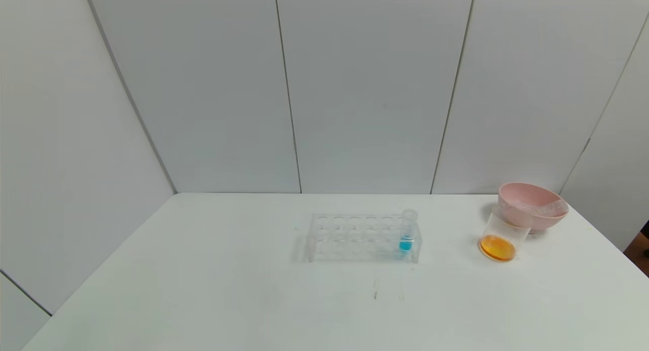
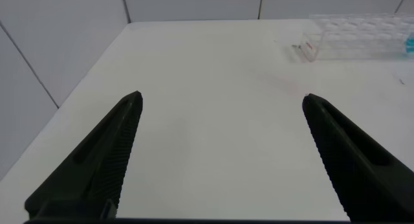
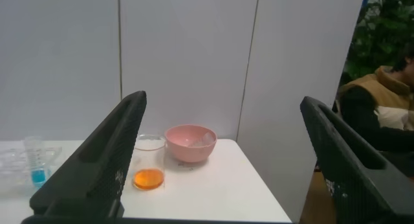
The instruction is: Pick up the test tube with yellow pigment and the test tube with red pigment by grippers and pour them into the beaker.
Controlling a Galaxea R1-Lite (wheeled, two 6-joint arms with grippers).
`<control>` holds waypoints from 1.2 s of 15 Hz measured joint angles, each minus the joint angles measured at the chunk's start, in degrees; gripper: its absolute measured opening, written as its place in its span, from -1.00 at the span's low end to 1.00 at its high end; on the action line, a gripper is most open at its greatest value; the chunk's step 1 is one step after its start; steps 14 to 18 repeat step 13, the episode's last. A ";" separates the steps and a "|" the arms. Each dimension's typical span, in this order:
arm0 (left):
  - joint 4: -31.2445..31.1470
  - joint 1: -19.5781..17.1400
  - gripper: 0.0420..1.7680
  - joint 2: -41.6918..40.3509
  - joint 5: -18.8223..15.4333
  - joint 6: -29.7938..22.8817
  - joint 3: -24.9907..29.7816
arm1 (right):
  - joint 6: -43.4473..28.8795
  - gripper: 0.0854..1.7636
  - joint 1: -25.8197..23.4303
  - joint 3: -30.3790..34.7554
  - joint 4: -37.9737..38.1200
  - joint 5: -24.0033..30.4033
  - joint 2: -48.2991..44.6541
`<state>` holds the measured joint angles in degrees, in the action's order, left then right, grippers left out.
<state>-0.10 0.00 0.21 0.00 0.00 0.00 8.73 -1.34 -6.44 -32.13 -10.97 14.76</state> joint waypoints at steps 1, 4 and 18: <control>0.00 0.00 1.00 0.00 0.00 0.00 0.00 | 0.13 0.92 0.50 1.27 0.33 0.02 -1.93; 0.00 0.00 1.00 0.00 0.00 0.00 0.00 | 0.62 0.92 1.04 5.17 9.84 0.22 -8.35; 0.02 0.00 1.00 0.00 0.00 0.00 0.00 | -5.07 0.92 1.23 5.92 32.89 13.24 -14.71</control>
